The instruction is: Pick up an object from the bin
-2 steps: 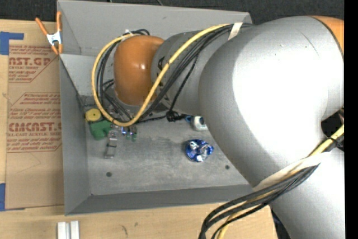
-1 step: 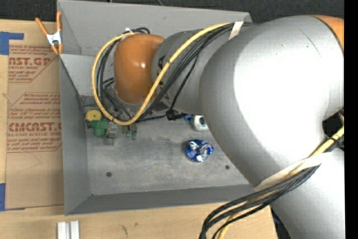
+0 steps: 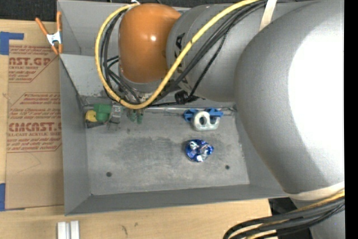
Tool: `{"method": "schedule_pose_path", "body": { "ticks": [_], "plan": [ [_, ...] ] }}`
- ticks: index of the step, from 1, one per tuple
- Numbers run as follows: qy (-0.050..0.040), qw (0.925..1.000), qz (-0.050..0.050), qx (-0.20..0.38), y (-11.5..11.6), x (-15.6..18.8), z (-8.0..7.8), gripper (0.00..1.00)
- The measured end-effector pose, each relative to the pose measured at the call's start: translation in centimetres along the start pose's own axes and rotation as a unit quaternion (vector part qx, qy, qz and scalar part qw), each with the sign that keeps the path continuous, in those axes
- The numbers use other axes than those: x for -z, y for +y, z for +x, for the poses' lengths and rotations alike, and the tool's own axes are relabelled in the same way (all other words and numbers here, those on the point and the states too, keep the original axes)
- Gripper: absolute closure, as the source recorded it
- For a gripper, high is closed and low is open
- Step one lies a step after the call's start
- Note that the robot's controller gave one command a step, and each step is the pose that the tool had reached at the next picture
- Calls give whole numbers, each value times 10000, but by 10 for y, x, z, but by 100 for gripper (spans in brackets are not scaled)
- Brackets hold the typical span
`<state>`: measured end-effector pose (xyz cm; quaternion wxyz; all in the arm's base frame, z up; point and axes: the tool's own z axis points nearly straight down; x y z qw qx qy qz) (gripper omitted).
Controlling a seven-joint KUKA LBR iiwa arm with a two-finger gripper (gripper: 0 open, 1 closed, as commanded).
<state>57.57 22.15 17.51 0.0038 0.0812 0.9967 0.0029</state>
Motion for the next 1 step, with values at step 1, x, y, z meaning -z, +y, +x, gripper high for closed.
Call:
{"method": "schedule_pose_path", "body": {
  "ticks": [1],
  "plan": [
    [16, 10000, 7, 62, 11, 49, 19, 100]
  ]
}}
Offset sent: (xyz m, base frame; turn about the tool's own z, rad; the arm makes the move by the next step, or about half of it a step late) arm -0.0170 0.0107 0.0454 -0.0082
